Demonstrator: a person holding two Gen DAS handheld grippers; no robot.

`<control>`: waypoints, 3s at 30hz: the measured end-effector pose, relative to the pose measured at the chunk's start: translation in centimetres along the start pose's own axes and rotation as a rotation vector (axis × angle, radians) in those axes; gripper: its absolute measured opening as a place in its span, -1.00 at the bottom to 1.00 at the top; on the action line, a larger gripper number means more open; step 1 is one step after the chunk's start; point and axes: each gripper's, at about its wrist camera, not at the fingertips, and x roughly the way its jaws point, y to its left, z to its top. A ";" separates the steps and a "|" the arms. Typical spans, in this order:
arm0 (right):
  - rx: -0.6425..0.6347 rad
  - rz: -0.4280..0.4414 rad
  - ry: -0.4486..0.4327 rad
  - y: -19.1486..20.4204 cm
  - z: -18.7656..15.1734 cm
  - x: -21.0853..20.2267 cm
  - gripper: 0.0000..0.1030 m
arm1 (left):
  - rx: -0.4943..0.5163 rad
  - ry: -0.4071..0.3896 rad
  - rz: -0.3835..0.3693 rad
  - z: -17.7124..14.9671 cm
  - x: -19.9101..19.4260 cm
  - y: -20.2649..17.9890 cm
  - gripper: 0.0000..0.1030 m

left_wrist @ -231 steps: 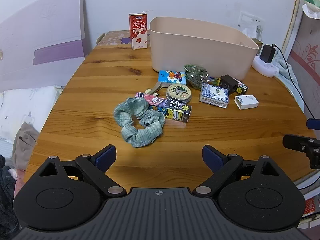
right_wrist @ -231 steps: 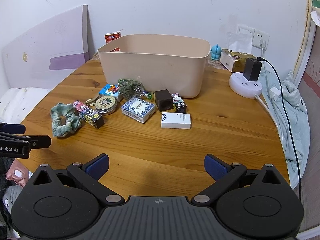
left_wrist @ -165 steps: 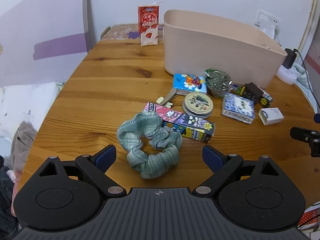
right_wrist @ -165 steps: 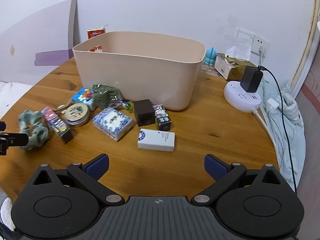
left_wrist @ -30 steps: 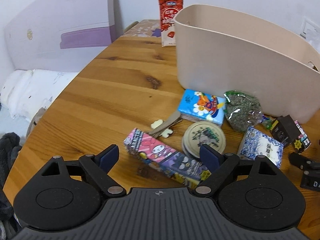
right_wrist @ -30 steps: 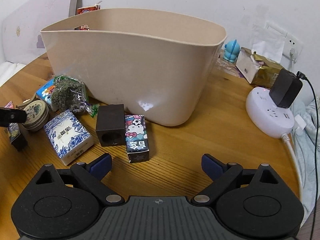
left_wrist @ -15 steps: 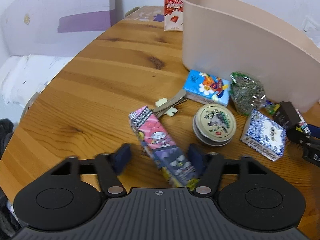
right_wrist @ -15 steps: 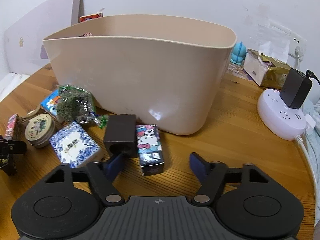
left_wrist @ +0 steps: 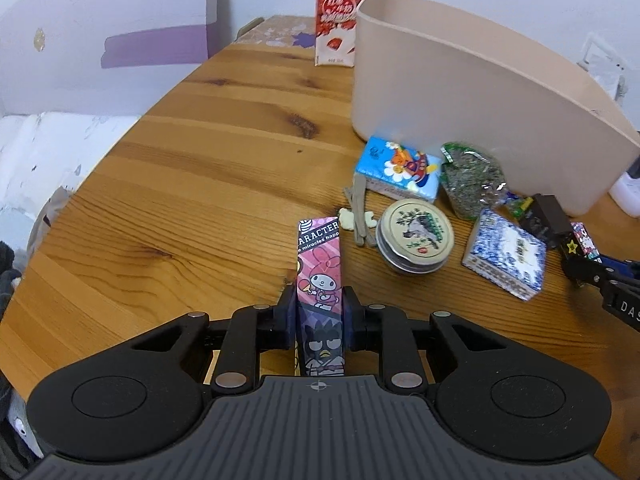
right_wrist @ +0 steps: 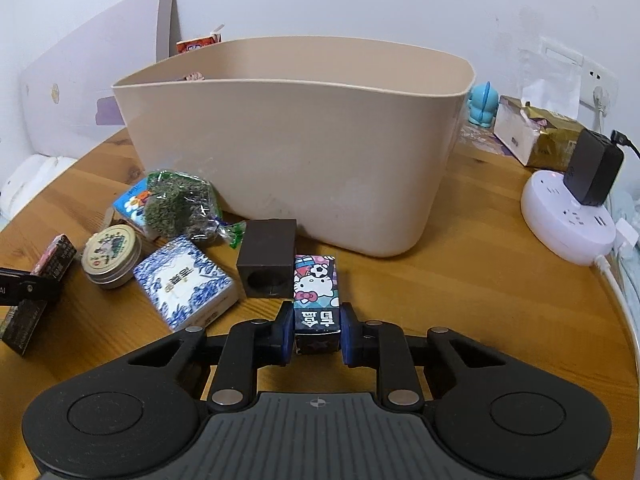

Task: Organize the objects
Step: 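Grasp the tall pink box with left tool while right tool grasps the Hello Kitty box, then lift both boxes over the bin and release them inside, then grasp the round tin with left tool while right tool grasps the blue-and-white box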

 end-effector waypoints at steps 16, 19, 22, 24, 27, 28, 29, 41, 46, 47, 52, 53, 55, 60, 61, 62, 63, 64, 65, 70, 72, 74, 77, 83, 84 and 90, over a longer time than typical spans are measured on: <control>-0.036 -0.011 -0.151 0.2 1.7 -7.0 -0.59 | 0.084 -0.190 -0.056 2.9 -6.5 -1.5 -0.56; -0.045 -0.010 -0.195 0.4 2.6 -8.4 -0.59 | 0.100 -0.232 -0.064 4.1 -7.5 -2.1 -0.56; -0.048 -0.012 -0.238 0.5 3.6 -9.6 -0.59 | 0.116 -0.270 -0.078 5.8 -8.1 -2.7 -0.56; -0.049 -0.017 -0.262 0.4 4.4 -10.2 -0.59 | 0.128 -0.288 -0.086 6.8 -8.2 -3.1 -0.56; -0.054 -0.036 -0.295 0.2 5.7 -10.8 -0.59 | 0.150 -0.312 -0.093 8.5 -8.2 -4.0 -0.56; -0.055 -0.043 -0.305 0.2 6.2 -10.9 -0.59 | 0.160 -0.322 -0.095 9.1 -8.2 -4.4 -0.56; -0.057 -0.049 -0.315 0.1 6.6 -11.0 -0.59 | 0.169 -0.332 -0.099 9.6 -8.2 -4.7 -0.56; -0.033 -0.110 -0.346 -1.4 12.7 -8.5 -0.59 | 0.273 -0.312 -0.146 15.4 -3.6 -9.8 -0.56; -0.006 -0.121 -0.292 -2.7 13.8 -6.0 -0.59 | 0.313 -0.258 -0.145 16.7 -0.1 -12.0 -0.56; -0.008 -0.125 -0.278 -2.8 13.9 -5.5 -0.59 | 0.318 -0.248 -0.146 16.8 0.6 -12.2 -0.56; -0.016 -0.129 -0.199 -3.3 13.8 -2.6 -0.59 | 0.349 -0.183 -0.155 17.0 3.5 -13.7 -0.56; -0.017 -0.127 -0.185 -3.4 13.8 -2.0 -0.59 | 0.359 -0.171 -0.155 16.9 4.0 -14.1 -0.56; -0.023 -0.128 -0.160 -3.4 13.7 -1.2 -0.59 | 0.370 -0.152 -0.155 16.6 4.6 -14.5 -0.56; -0.023 -0.122 -0.126 -3.3 13.6 -0.2 -0.45 | 0.379 -0.140 -0.162 16.3 4.9 -14.6 -0.47; -0.025 -0.124 -0.124 -3.3 13.5 -0.2 -0.35 | 0.379 -0.142 -0.161 16.3 4.6 -14.5 -0.25; -0.027 -0.124 -0.125 -3.3 13.5 -0.3 -0.33 | 0.378 -0.147 -0.161 16.3 4.3 -14.4 -0.13; -0.029 -0.126 -0.126 -3.2 13.4 -0.4 -0.26 | 0.376 -0.155 -0.163 16.3 3.9 -14.2 0.08; -0.031 -0.130 -0.129 -3.0 13.3 -0.7 -0.21 | 0.371 -0.168 -0.164 16.3 3.4 -14.0 0.22; -0.031 -0.133 -0.135 -2.9 13.3 -0.9 -0.12 | 0.367 -0.180 -0.165 16.2 2.8 -13.8 0.25; -0.001 -0.123 -0.179 -2.6 12.7 -3.1 0.26 | 0.364 -0.232 -0.170 15.6 -0.4 -12.4 0.52; 0.007 -0.115 -0.191 -2.3 12.2 -4.1 0.38 | 0.361 -0.262 -0.168 15.1 -1.7 -11.7 0.64; 0.012 -0.109 -0.199 -1.9 11.6 -4.9 0.47 | 0.355 -0.279 -0.172 14.5 -2.9 -10.7 0.68; 0.029 -0.100 -0.195 -1.1 10.4 -5.9 0.55 | 0.349 -0.289 -0.179 13.6 -4.4 -9.3 0.73; 0.030 -0.077 -0.172 0.6 7.9 -6.9 0.76 | 0.351 -0.295 -0.160 11.7 -5.9 -6.9 0.76; 0.028 -0.075 -0.169 0.9 7.6 -6.9 0.78 | 0.351 -0.292 -0.156 11.3 -5.9 -6.4 0.76; 0.002 -0.043 -0.127 2.6 5.7 -6.6 0.81 | 0.339 -0.243 -0.135 9.4 -5.0 -4.1 0.76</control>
